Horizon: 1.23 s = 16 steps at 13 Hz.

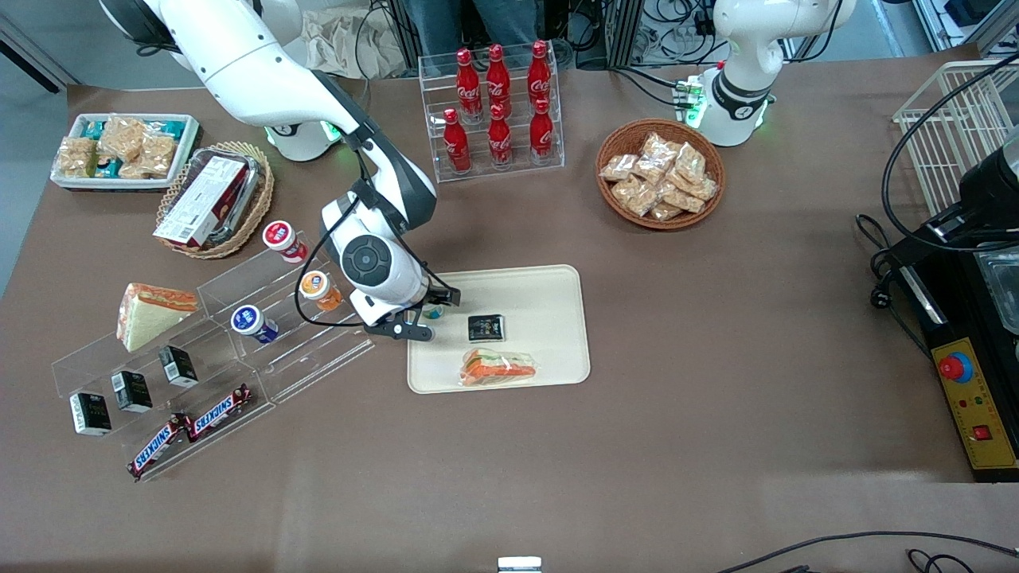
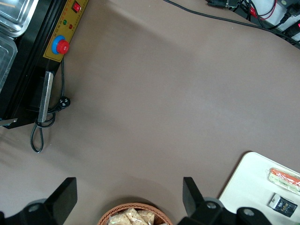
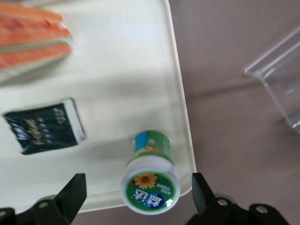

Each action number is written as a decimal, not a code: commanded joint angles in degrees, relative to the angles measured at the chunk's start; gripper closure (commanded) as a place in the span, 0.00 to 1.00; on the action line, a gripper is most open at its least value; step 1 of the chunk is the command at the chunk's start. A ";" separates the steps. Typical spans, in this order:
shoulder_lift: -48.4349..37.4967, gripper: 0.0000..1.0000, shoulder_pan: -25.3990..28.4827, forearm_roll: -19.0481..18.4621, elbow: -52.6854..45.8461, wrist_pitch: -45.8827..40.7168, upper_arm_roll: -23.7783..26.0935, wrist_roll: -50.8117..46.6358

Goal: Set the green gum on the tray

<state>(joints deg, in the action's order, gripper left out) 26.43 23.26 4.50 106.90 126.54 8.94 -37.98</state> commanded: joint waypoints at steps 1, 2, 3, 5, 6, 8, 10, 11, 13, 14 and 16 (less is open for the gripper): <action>-2.87 0.00 -1.89 -0.98 -6.75 -11.79 -0.32 5.69; -3.75 0.00 -2.34 -0.72 -10.09 -16.89 -0.93 8.33; -4.89 0.00 -2.43 -0.54 -12.48 -21.29 -2.42 10.18; -7.52 0.00 -2.43 -0.54 -15.56 -27.11 -4.89 14.31; -9.19 0.00 -2.52 -0.63 -16.62 -30.27 -6.20 16.34; -12.97 0.00 -5.14 -0.72 -17.95 -35.46 -7.88 20.29; -15.87 0.00 -9.35 -1.07 -17.95 -38.29 -7.97 24.33; -17.28 0.00 -12.16 -1.07 -17.95 -38.65 -8.06 25.75; -19.57 0.00 -16.30 -1.51 -17.95 -39.53 -8.06 26.02; -20.36 0.00 -18.32 -1.51 -17.95 -39.62 -8.06 26.11; -20.89 0.00 -21.49 -1.51 -17.95 -39.18 -8.06 28.73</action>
<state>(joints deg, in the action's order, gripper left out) 6.28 4.04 3.72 88.99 88.03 0.22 -11.26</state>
